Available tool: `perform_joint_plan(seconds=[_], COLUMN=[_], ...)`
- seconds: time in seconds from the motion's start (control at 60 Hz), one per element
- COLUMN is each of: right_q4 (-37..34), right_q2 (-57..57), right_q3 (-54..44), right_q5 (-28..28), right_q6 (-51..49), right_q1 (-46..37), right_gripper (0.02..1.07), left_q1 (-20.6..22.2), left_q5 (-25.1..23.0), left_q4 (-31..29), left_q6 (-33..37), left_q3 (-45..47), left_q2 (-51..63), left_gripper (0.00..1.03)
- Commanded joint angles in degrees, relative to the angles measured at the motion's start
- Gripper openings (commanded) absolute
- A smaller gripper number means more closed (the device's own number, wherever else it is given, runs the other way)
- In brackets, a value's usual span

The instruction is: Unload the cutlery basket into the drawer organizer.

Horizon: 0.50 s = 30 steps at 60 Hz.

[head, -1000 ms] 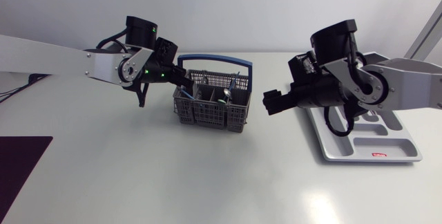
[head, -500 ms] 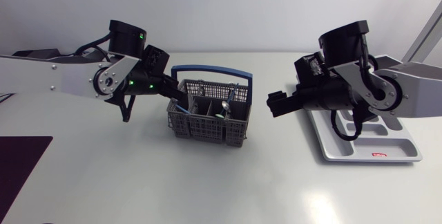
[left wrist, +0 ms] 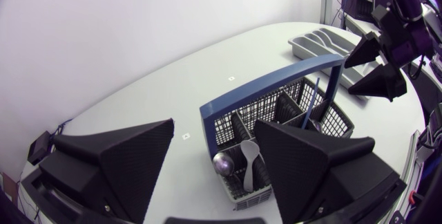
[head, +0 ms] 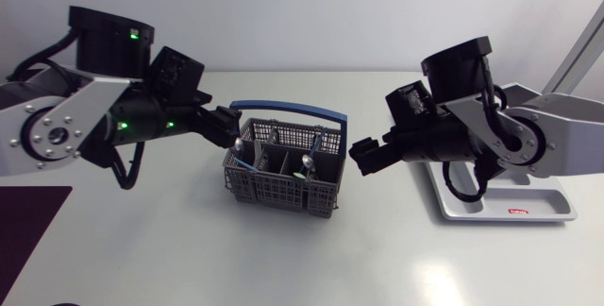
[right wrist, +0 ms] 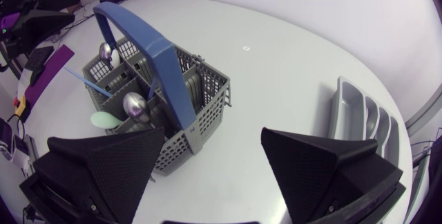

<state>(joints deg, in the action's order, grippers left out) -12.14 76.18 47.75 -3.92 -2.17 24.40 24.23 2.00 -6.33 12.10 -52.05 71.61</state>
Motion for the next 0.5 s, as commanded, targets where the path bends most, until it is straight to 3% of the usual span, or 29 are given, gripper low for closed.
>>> perform_joint_plan(seconds=[0.0,0.083,0.133,0.267,0.333,0.433,0.483], right_q4=[-0.7,-1.2,-1.2,-1.2,-1.2,-0.1,0.0], right_q2=[0.5,0.7,0.6,0.7,0.8,1.0,1.9], right_q3=[-1.7,-1.9,-2.2,-2.5,-2.9,-3.5,-3.4], right_q5=[-0.3,-1.1,-1.7,-1.8,-1.7,-2.1,-2.5], right_q6=[-1.1,-1.1,-1.1,-1.1,-1.1,-1.5,-1.8], right_q1=[0.4,0.4,0.4,0.6,0.6,0.5,0.6], right_gripper=[1.02,1.02,1.01,0.85,0.66,0.21,0.18], left_q1=[-2.5,-8.1,-11.7,-17.6,-19.5,-19.7,-18.6], left_q5=[0.1,-3.5,-6.5,-11.4,-13.8,-17.1,-18.3], left_q4=[-2.0,-2.3,-2.6,-3.3,-3.3,-4.6,-5.0], left_q6=[1.6,3.2,3.6,5.0,6.1,6.3,6.4], left_q3=[2.2,3.1,3.2,2.2,1.0,-1.6,-2.7], left_q2=[-2.0,-2.3,-1.4,3.4,7.7,14.4,17.7], left_gripper=[0.94,0.89,0.76,0.41,0.24,0.23,0.23])
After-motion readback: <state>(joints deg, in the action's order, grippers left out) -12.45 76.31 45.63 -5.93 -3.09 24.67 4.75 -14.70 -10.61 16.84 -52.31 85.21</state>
